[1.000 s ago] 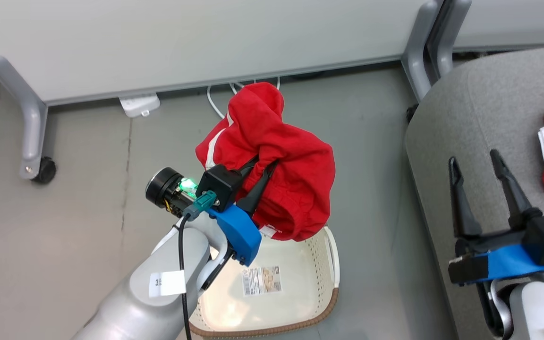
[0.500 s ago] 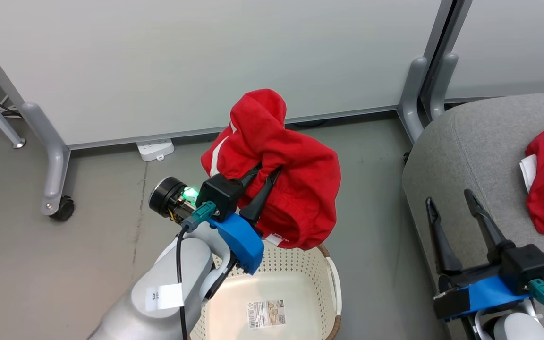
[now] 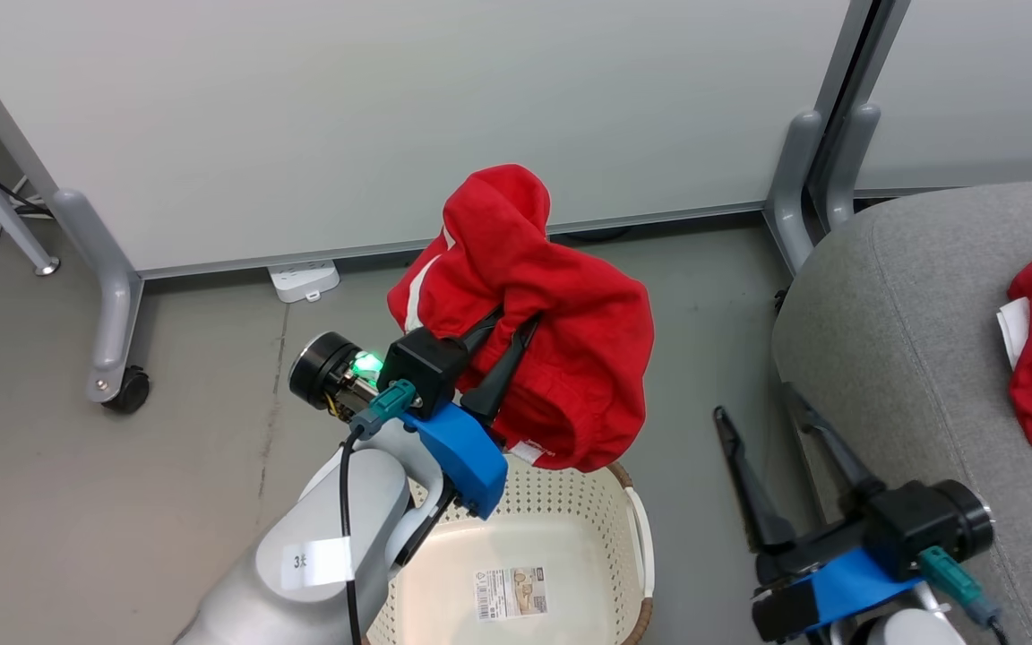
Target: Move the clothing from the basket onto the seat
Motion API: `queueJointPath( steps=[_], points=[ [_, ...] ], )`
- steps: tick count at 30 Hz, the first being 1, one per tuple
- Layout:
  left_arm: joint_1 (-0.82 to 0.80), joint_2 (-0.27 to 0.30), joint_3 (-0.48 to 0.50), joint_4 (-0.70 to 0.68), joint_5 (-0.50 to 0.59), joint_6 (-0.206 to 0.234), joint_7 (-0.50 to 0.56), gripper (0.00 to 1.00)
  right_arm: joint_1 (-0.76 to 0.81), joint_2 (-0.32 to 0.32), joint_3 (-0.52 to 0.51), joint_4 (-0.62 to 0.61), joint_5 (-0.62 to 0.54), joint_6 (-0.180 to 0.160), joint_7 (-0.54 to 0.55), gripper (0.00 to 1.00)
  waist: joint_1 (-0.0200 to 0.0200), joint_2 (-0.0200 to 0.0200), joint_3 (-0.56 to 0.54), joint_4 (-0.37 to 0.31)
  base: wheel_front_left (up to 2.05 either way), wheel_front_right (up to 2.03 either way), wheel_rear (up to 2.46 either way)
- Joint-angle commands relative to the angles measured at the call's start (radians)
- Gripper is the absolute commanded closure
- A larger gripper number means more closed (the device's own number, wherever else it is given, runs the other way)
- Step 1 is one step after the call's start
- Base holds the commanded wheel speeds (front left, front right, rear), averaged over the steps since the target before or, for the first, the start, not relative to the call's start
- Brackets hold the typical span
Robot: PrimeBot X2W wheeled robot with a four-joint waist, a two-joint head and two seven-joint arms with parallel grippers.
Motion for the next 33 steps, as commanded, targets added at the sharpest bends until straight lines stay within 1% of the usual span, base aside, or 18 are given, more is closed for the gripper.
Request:
queueJointPath(
  steps=[1,7,13,18,22,25,28,33],
  points=[
    [-0.005,-0.001,0.007,0.001,0.007,-0.007,-0.005,1.0,-0.009,0.005,0.024,0.005,0.01,0.0,-0.001,0.0,0.0001,-0.0001,0.005,0.003,0.0,0.0,0.0],
    [-0.018,-0.01,0.011,0.003,0.017,-0.008,-0.005,1.0,-0.035,0.009,0.11,0.02,0.025,0.0,0.0,0.0,0.0001,-0.0001,0.016,0.012,0.0,0.0,0.0],
    [-0.027,-0.021,0.013,0.003,0.025,-0.01,-0.005,1.0,-0.063,0.016,0.168,0.044,0.037,0.0,-0.001,0.0,0.0001,-0.0001,0.03,0.022,0.0,0.0,0.0],
    [-0.041,-0.029,0.013,0.0,0.033,-0.013,-0.005,1.0,-0.098,0.023,0.202,0.088,0.046,0.0,-0.001,0.0,0.0001,-0.0001,0.05,0.03,0.0,0.0,0.0],
    [-0.049,-0.036,0.01,-0.001,0.038,-0.014,-0.005,1.0,-0.129,0.029,0.223,0.127,0.051,0.0,-0.001,0.0,0.0001,-0.0001,0.066,0.039,0.0,0.0,0.0],
    [-0.059,-0.043,0.009,-0.003,0.042,-0.015,-0.005,1.0,-0.158,0.033,0.24,0.159,0.032,0.0,-0.001,0.0,0.0001,-0.0001,0.078,0.045,0.0,0.0,0.0],
    [-0.066,-0.048,0.007,-0.005,0.045,-0.016,-0.005,1.0,-0.182,0.036,0.237,0.177,0.018,0.0,0.0,0.0,0.0001,-0.0001,0.087,0.05,0.0,0.0,0.0],
    [-0.076,-0.058,0.001,-0.008,0.05,-0.016,-0.005,1.0,-0.239,0.042,0.21,0.236,-0.049,0.0,0.0,0.0,0.0001,-0.0001,0.11,0.061,0.0,0.0,0.0]
  ],
)
